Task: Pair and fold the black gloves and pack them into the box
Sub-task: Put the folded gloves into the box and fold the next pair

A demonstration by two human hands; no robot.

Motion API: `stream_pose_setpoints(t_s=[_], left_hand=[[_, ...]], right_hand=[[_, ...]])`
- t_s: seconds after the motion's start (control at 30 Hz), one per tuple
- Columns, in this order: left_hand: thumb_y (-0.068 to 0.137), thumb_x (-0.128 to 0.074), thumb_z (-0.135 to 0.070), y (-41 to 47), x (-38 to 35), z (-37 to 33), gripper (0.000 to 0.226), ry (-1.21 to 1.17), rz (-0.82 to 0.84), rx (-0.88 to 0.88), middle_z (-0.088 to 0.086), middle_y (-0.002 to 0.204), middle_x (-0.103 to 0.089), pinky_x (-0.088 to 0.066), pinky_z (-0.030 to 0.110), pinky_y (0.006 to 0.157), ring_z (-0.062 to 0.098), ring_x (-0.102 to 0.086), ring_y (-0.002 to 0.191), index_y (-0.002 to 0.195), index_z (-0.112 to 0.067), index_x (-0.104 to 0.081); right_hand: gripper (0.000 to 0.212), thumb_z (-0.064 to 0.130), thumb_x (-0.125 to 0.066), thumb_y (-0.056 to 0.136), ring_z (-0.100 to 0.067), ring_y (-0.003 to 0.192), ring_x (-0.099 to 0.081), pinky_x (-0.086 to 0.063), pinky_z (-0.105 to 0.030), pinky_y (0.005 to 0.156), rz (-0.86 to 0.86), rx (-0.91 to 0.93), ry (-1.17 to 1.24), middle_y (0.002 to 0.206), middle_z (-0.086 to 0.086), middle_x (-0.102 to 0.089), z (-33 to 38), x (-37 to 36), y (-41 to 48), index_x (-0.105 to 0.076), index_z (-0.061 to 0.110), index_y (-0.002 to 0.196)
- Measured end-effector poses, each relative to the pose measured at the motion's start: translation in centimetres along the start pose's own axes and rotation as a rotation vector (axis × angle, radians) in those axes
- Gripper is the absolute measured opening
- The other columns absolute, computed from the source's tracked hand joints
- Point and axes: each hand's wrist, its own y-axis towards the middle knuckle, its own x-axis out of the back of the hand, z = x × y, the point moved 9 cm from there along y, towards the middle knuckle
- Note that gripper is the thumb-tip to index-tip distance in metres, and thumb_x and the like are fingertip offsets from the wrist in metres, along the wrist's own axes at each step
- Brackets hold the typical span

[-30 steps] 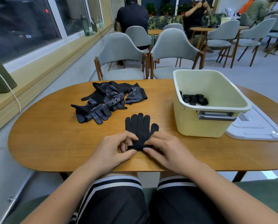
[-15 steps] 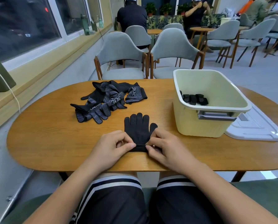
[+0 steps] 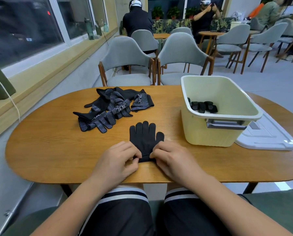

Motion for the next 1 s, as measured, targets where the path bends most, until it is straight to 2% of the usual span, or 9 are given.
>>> stream_pose_setpoints(t_s=[0.17, 0.33, 0.43, 0.53, 0.6, 0.7, 0.87, 1.0], left_hand=[[0.086, -0.078, -0.035, -0.2, -0.2, 0.5, 0.013, -0.026, 0.039, 0.049, -0.023, 0.1, -0.061, -0.054, 0.034, 0.08, 0.006, -0.059, 0.097, 0.096, -0.031, -0.072], [0.087, -0.078, -0.029, -0.1, 0.0, 0.7, 0.016, -0.026, 0.029, 0.071, -0.026, 0.103, -0.065, -0.054, 0.03, 0.087, 0.002, -0.06, 0.102, 0.102, -0.033, -0.075], [0.088, -0.071, -0.033, 0.0, 0.0, 0.5, 0.017, 0.001, 0.022, 0.076, -0.028, 0.096, -0.061, -0.052, 0.029, 0.084, -0.001, -0.059, 0.093, 0.105, -0.034, -0.073], [0.088, -0.07, -0.031, -0.2, -0.1, 1.2, 0.022, -0.086, 0.04, 0.156, -0.022, 0.087, -0.061, -0.053, 0.029, 0.076, 0.007, -0.062, 0.082, 0.108, -0.04, -0.067], [0.086, -0.074, -0.022, -0.2, -0.3, 2.0, 0.026, -0.193, 0.056, 0.23, -0.014, 0.085, -0.065, -0.054, 0.03, 0.073, 0.014, -0.063, 0.077, 0.104, -0.04, -0.067], [0.087, -0.075, -0.019, 0.2, -0.5, 2.3, 0.02, -0.202, 0.081, 0.253, -0.01, 0.08, -0.063, -0.053, 0.032, 0.07, 0.016, -0.061, 0.075, 0.091, -0.036, -0.067], [0.09, -0.076, -0.021, 0.4, -0.6, 3.1, 0.018, -0.182, 0.067, 0.279, -0.015, 0.089, -0.063, -0.048, 0.019, 0.072, 0.015, -0.063, 0.086, 0.08, -0.035, -0.07], [0.091, -0.077, -0.027, 0.3, -0.5, 3.4, 0.015, -0.171, 0.027, 0.304, -0.017, 0.09, -0.061, -0.046, 0.016, 0.073, 0.012, -0.062, 0.088, 0.082, -0.038, -0.072]], right_hand=[[0.013, 0.025, -0.064, 0.098, -0.019, 0.093, -0.062, -0.052, -0.035, 0.077, 0.024, -0.035, 0.019, 0.105, 0.005, -0.065, 0.5, 0.2, -0.1, -0.074, 0.02, 0.105], [0.02, 0.04, -0.067, 0.1, -0.014, 0.096, -0.063, -0.055, -0.033, 0.077, 0.043, -0.078, 0.03, 0.109, 0.009, -0.065, 0.0, 0.1, -0.1, -0.073, 0.024, 0.11], [0.016, 0.037, -0.07, 0.1, -0.012, 0.094, -0.064, -0.057, -0.034, 0.076, 0.032, -0.099, 0.046, 0.108, 0.012, -0.066, -0.3, 0.0, 0.0, -0.074, 0.026, 0.111], [0.012, 0.034, -0.069, 0.101, -0.004, 0.083, -0.059, -0.054, -0.033, 0.069, 0.043, -0.13, 0.108, 0.103, 0.013, -0.066, -0.6, -0.1, 0.1, -0.072, 0.027, 0.11], [0.009, 0.03, -0.07, 0.101, 0.001, 0.077, -0.053, -0.048, -0.025, 0.069, 0.063, -0.165, 0.201, 0.099, 0.014, -0.065, -1.0, 0.0, 0.2, -0.07, 0.028, 0.11], [0.008, 0.024, -0.072, 0.101, -0.003, 0.079, -0.056, -0.039, -0.015, 0.071, 0.085, -0.211, 0.302, 0.096, 0.012, -0.067, -1.6, 0.1, 0.3, -0.072, 0.027, 0.109], [0.008, 0.027, -0.071, 0.099, -0.007, 0.089, -0.062, -0.048, -0.024, 0.077, 0.109, -0.291, 0.351, 0.097, 0.014, -0.07, -2.4, -0.4, 0.5, -0.075, 0.032, 0.104], [0.007, 0.03, -0.069, 0.1, -0.005, 0.093, -0.06, -0.05, -0.03, 0.084, 0.115, -0.328, 0.32, 0.097, 0.014, -0.067, -2.9, -0.8, 0.6, -0.076, 0.031, 0.101]])
